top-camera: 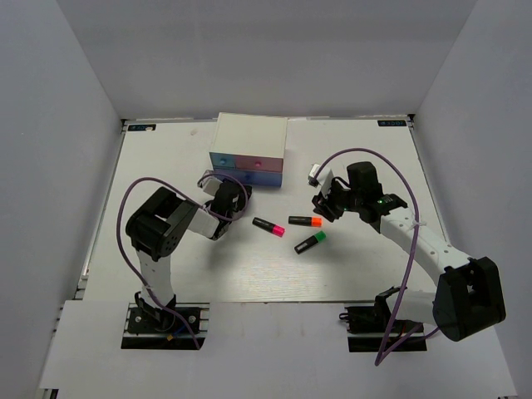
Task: Sort the stationery into containers
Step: Open the drawer
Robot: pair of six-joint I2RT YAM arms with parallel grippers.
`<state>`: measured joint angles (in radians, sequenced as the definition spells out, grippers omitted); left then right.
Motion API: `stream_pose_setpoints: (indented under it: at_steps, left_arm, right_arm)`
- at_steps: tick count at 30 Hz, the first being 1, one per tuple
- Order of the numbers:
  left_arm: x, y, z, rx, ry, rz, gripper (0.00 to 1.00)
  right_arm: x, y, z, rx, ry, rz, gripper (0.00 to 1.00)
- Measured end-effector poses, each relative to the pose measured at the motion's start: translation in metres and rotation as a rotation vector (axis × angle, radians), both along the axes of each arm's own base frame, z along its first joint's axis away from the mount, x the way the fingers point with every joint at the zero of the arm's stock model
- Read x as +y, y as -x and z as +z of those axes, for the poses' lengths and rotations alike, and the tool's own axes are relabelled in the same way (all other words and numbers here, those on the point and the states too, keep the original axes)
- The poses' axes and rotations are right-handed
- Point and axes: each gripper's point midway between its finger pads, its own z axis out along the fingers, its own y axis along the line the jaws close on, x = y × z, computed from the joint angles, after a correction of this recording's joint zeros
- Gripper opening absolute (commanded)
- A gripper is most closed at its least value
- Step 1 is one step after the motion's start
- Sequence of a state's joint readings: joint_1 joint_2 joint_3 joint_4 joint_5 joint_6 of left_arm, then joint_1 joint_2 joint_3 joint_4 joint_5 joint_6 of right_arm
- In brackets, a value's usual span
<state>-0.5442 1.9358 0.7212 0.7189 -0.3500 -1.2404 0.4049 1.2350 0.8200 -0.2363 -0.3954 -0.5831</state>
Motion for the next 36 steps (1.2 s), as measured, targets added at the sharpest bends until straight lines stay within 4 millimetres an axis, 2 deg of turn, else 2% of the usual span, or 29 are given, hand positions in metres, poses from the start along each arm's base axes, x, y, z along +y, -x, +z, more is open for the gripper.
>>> stream_pose_setpoints:
  at_steps: [3, 13, 15, 18, 30, 36]
  left_arm:
    - [0.001, -0.001, 0.005, -0.008, 0.003, 0.008, 0.46]
    - [0.003, -0.006, 0.010, -0.021, 0.000, 0.021, 0.46]
    - [0.004, -0.008, 0.012, -0.030, 0.005, 0.026, 0.39]
    - [0.005, -0.011, 0.014, -0.036, 0.007, 0.030, 0.36]
    - [0.004, -0.023, 0.031, -0.084, 0.039, 0.034, 0.38]
    - [0.006, -0.028, 0.030, -0.084, 0.039, 0.036, 0.38]
  right_arm:
    - [0.000, 0.000, 0.000, 0.000, 0.000, 0.000, 0.50]
    - [-0.002, 0.004, -0.007, 0.016, 0.007, 0.000, 0.50]
    - [-0.002, 0.004, -0.007, 0.015, 0.007, 0.000, 0.50]
    - [-0.002, 0.004, -0.007, 0.015, 0.007, 0.000, 0.51]
    - [-0.002, 0.004, -0.007, 0.015, 0.007, 0.000, 0.51]
    - [-0.002, 0.004, -0.007, 0.015, 0.007, 0.000, 0.51]
